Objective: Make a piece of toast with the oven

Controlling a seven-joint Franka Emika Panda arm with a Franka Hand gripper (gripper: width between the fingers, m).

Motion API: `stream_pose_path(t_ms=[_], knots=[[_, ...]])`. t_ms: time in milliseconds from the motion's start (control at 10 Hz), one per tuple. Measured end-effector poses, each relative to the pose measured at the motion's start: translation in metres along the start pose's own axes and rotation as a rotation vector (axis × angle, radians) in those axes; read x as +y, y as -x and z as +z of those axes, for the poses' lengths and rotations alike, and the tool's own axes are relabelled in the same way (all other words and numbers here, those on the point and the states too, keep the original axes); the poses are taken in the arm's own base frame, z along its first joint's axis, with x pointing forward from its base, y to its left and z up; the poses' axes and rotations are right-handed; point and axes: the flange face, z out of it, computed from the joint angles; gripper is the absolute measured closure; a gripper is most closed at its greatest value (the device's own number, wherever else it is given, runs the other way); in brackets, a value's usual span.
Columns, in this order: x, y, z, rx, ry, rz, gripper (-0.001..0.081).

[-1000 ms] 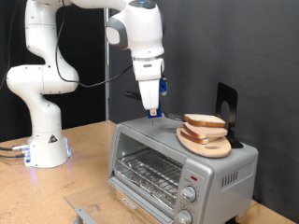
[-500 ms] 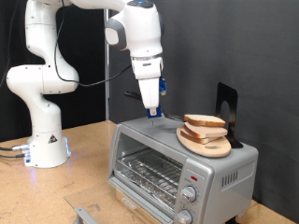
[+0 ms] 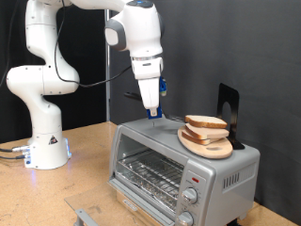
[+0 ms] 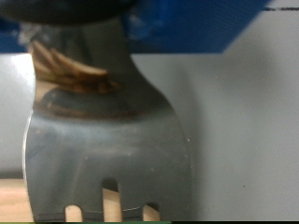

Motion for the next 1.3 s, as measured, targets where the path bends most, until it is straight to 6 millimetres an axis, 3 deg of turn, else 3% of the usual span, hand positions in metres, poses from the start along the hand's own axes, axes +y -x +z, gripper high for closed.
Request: stream_pose_path(t_ms=[600, 1300], knots=[[-0.012, 0.004, 0.004, 0.033, -0.038, -0.012, 0.0413], [-0.004, -0.002, -0.010, 0.083, -0.029, 0.007, 0.0413]])
